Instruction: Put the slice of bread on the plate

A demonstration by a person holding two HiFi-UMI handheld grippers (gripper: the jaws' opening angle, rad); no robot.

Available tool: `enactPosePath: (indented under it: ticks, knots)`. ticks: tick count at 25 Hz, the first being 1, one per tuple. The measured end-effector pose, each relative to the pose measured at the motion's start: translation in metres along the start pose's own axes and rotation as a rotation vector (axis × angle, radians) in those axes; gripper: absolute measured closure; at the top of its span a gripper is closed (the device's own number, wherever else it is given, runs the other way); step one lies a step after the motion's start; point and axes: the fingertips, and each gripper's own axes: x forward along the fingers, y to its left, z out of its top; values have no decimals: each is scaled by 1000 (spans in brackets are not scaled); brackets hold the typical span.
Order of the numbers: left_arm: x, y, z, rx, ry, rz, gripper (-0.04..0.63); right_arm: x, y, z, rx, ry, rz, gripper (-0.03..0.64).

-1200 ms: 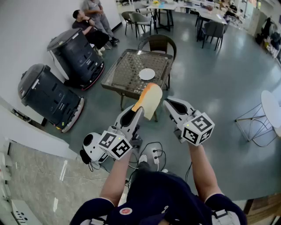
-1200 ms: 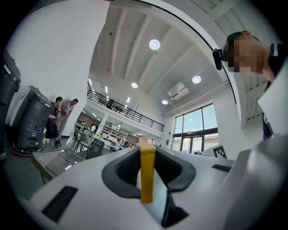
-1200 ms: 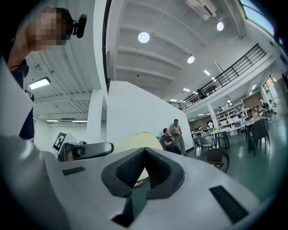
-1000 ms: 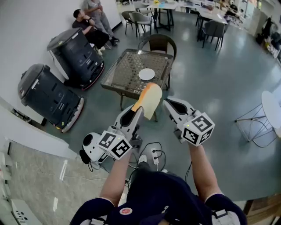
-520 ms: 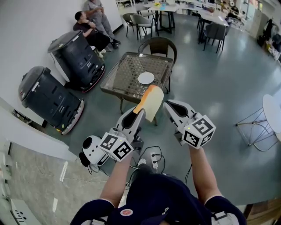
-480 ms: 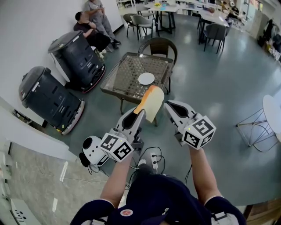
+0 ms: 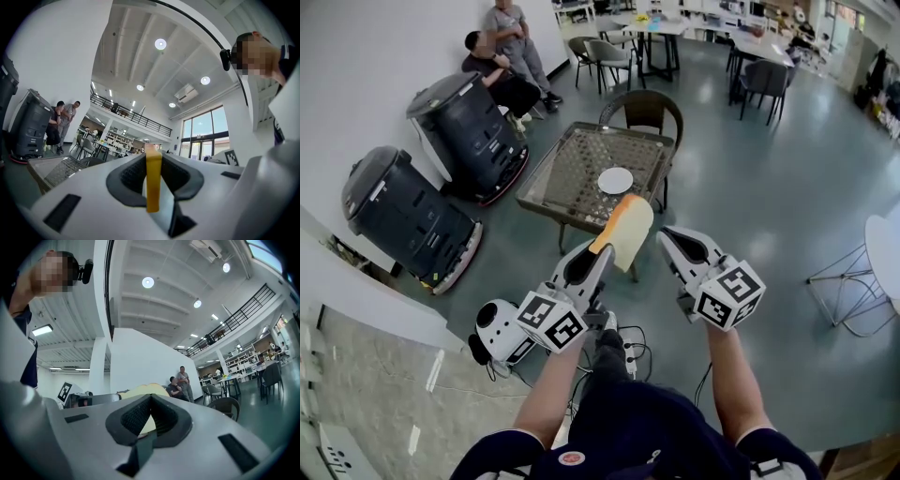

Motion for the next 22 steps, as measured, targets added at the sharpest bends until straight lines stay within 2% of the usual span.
enactPosePath:
  ticks: [10,22]
  knots:
    - [39,57,1,-5,-20,-41,505,47,-41,-4,-27,2,-31,612]
    - [113,178,21,-62,8,-98,505,162,-113,-5,-13,37,-97,612]
